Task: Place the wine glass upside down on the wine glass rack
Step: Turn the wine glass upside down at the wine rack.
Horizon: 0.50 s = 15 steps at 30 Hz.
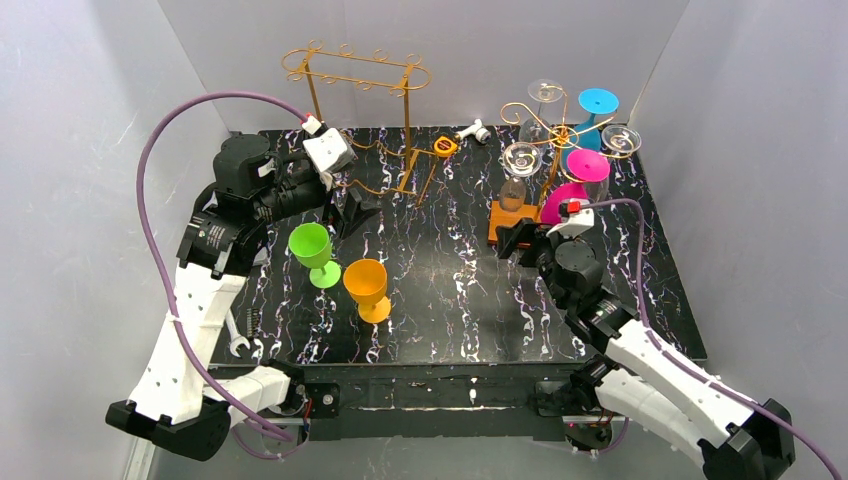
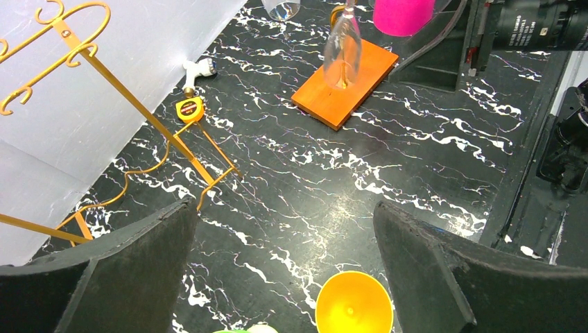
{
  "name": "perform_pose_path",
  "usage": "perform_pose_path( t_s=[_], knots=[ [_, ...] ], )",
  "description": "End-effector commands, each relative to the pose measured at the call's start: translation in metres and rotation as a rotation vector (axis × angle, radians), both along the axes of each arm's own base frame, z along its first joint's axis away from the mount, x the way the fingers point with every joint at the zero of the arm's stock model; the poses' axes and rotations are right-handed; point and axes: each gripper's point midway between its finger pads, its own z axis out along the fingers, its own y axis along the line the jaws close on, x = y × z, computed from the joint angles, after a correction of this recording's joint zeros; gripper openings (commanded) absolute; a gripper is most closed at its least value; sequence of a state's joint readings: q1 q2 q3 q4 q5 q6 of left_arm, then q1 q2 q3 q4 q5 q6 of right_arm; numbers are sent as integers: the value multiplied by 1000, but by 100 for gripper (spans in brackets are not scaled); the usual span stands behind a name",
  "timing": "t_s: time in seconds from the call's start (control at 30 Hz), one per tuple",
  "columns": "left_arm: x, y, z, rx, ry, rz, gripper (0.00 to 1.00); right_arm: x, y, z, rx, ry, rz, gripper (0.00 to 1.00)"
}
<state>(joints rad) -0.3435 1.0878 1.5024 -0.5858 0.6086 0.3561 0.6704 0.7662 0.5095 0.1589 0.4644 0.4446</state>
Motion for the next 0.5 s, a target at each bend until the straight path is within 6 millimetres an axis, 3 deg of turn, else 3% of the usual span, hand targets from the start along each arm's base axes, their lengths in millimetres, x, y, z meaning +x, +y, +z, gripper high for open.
perform_pose_path(
  t_s=[0.0, 0.3, 0.47],
  knots=[
    [-5, 0, 2, -1, -4, -10, 98, -6, -5, 12, 28, -18, -7, 99],
    [-4, 0, 4, -1, -6, -6, 98, -14, 0, 10, -3, 0, 52, 98],
    [-4, 2, 1, 5, -10, -2, 98, -32, -4, -19, -51, 130, 88, 95]
  ],
)
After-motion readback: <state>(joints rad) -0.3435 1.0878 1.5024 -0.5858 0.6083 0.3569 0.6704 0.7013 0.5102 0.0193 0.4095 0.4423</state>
